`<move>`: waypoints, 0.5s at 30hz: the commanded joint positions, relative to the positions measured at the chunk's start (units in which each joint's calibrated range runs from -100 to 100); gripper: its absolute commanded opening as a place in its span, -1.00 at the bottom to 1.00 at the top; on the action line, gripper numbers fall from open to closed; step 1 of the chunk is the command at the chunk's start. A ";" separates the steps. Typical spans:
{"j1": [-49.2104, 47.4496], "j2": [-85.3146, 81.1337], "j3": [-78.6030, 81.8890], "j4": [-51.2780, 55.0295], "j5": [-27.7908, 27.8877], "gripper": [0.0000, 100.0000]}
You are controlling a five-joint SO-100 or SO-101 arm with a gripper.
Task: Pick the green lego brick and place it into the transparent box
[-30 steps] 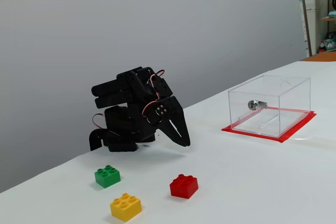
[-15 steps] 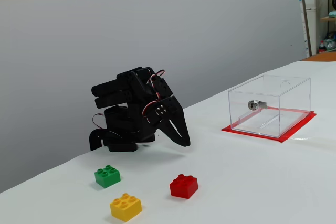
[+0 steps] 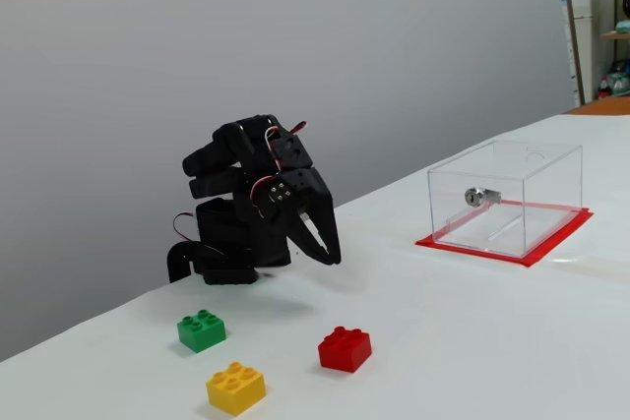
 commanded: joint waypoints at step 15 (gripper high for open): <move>30.76 23.85 -20.50 0.46 -0.71 -0.97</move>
